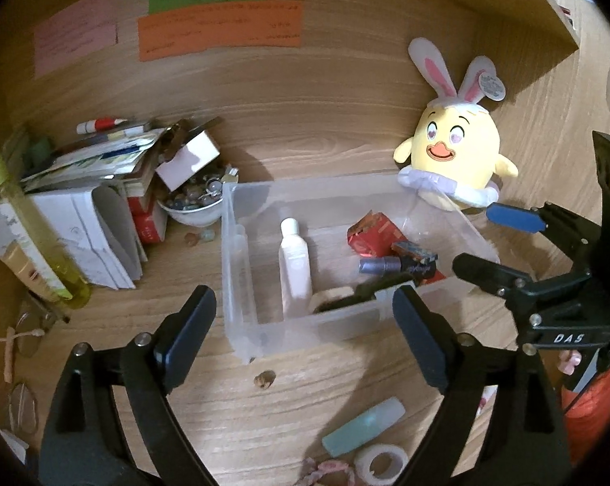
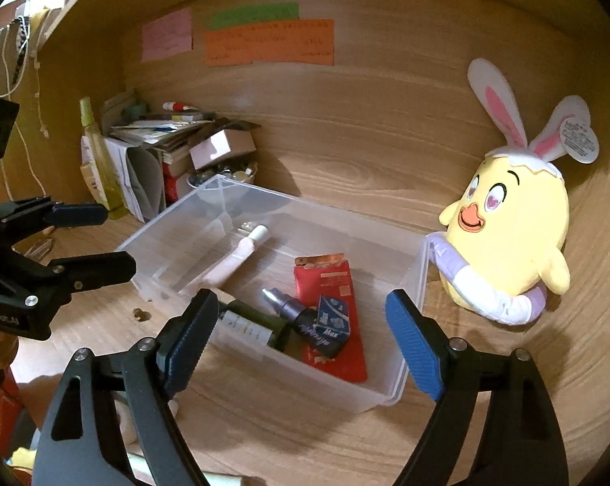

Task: Organize objects
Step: 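Withdraw both tools from the bin toward the mint-green cylinder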

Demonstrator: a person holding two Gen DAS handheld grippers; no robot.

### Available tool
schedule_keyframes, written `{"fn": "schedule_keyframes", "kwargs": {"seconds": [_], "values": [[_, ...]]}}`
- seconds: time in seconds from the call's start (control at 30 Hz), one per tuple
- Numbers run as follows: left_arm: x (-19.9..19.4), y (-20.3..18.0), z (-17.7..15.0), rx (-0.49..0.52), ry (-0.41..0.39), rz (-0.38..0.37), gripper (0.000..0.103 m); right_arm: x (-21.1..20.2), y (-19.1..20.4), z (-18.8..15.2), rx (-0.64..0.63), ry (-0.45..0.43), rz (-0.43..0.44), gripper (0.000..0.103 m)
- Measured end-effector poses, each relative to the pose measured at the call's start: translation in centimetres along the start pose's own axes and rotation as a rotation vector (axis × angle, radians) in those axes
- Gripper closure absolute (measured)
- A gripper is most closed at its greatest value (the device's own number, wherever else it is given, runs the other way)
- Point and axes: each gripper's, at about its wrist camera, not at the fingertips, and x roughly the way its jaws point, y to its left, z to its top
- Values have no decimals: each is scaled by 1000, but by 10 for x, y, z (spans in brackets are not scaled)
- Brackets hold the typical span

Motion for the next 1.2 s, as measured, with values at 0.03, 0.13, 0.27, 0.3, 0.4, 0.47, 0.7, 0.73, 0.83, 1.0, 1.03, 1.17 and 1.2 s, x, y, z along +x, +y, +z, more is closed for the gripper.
{"fn": "schedule_keyframes", "kwargs": {"seconds": [0.03,0.13,0.27,0.3,0.4,0.47,0.7,0.73,0.83,1.0,1.03,1.17,1.2], "values": [[-1,1,-3,-1,1,0,13,-1,1,-1,4,0,1,20],[-1,5,-13,-8,16,-1,12,-2,3,-6,16,10,12,20],[0,9,-28,-11,38,3,12,-3,9,-14,29,27,34,20],[2,12,-33,-11,50,9,12,-3,12,-16,29,31,40,20],[9,18,-47,-18,87,21,12,-5,21,-24,20,42,53,20],[13,23,-55,-26,105,27,13,-5,26,-28,13,49,59,20],[35,35,-72,-48,174,21,36,8,48,-49,0,112,111,20],[37,35,-72,-51,177,20,37,10,51,-51,-1,121,117,20],[45,37,-72,-57,186,11,43,19,58,-57,-6,151,154,20],[56,37,-73,-58,212,-10,60,31,68,-64,-38,201,206,20],[57,37,-73,-57,216,-14,64,34,70,-64,-44,210,216,20],[58,36,-73,-42,208,-11,70,43,77,-66,-69,246,249,20],[58,36,-73,-42,207,-12,72,45,79,-66,-75,253,252,20]]}}
